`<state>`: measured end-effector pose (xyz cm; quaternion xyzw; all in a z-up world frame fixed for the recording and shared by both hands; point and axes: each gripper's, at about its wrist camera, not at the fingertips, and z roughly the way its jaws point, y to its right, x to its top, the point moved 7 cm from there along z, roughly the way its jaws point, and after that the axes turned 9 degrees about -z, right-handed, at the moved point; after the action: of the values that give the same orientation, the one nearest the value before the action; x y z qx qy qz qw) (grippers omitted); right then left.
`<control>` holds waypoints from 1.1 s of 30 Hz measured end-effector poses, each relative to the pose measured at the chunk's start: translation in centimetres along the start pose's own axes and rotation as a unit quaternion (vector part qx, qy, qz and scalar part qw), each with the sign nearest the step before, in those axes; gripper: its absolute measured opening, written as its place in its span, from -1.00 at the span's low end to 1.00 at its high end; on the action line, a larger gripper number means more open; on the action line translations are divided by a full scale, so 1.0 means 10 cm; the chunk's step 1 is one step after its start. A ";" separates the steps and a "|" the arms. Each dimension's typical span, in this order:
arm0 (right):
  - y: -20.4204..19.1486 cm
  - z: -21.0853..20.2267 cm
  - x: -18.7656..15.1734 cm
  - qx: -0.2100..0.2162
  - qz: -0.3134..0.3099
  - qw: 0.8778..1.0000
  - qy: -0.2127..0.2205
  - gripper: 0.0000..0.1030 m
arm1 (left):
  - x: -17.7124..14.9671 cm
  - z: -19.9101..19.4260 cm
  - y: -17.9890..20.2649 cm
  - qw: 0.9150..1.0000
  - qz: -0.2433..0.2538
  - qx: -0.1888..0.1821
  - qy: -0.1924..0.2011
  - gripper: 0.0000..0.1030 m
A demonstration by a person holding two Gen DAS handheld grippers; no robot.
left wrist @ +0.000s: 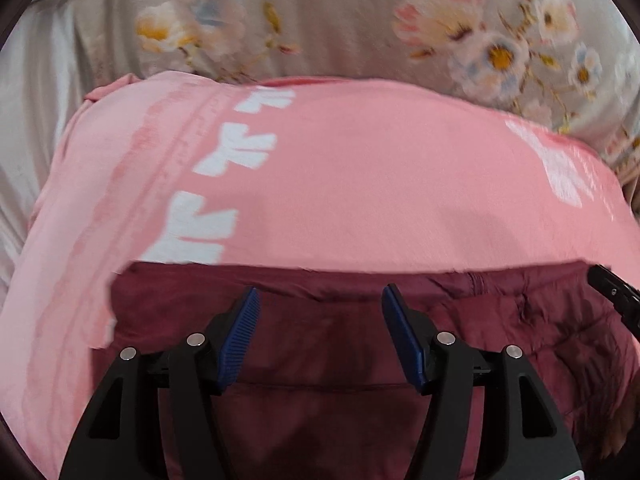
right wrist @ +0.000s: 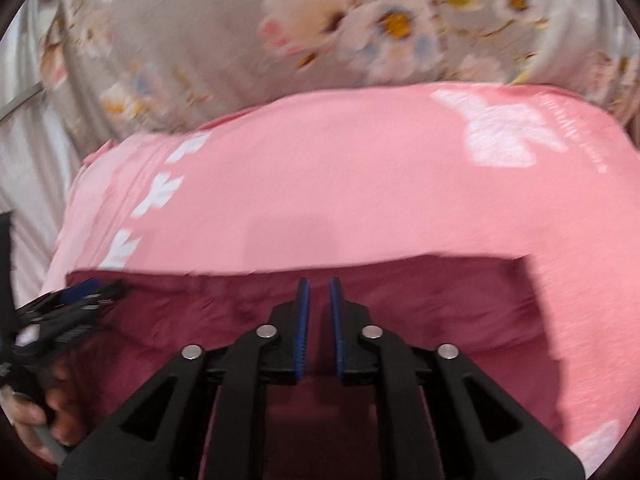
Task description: Fold large clothes
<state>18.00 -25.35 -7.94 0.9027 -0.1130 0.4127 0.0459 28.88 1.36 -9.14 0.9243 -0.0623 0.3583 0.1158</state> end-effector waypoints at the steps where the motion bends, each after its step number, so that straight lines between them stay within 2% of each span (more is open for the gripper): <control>1: 0.16 0.03 -0.02 -0.023 0.007 1.000 -0.007 -0.74 | 0.06 -0.02 -0.11 1.000 -0.011 0.002 0.001 0.23; 3: 0.40 0.11 -0.12 -0.045 0.025 0.998 -0.026 -0.72 | 0.13 0.01 -0.38 0.999 -0.039 0.019 -0.001 0.24; 5: 0.58 0.18 -0.28 -0.042 0.055 0.997 -0.042 -0.73 | 0.12 0.12 -0.62 0.997 -0.066 0.038 -0.013 0.24; 8: 0.67 0.20 -0.41 -0.025 0.078 0.996 -0.043 -0.76 | -0.03 0.35 -0.83 0.994 -0.096 0.031 -0.039 0.29; 10: 0.67 0.21 -0.45 -0.022 0.081 0.996 -0.042 -0.76 | -0.11 0.41 -0.84 0.995 -0.091 0.033 -0.029 0.33; 16: 0.68 0.26 -0.50 -0.024 0.083 0.995 -0.043 -0.76 | -0.16 0.49 -0.73 0.996 -0.047 0.077 -0.015 0.41; 27: 0.69 0.30 -0.47 -0.028 0.082 0.995 -0.038 -0.75 | -0.15 0.56 -0.72 0.995 -0.040 0.089 -0.015 0.49; 30: 0.61 0.16 -0.38 -0.070 0.055 0.996 -0.031 -0.69 | -0.13 0.55 -0.73 0.996 -0.045 0.082 -0.014 0.48; 33: 0.02 -0.27 -0.23 -0.010 0.009 1.000 0.016 -0.69 | -0.12 0.31 -0.81 0.995 -0.073 0.064 -0.014 0.48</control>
<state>14.51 -24.70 -7.88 0.8943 -0.1240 0.4265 0.0532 31.60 8.46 -13.60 0.9370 0.0263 0.3388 0.0813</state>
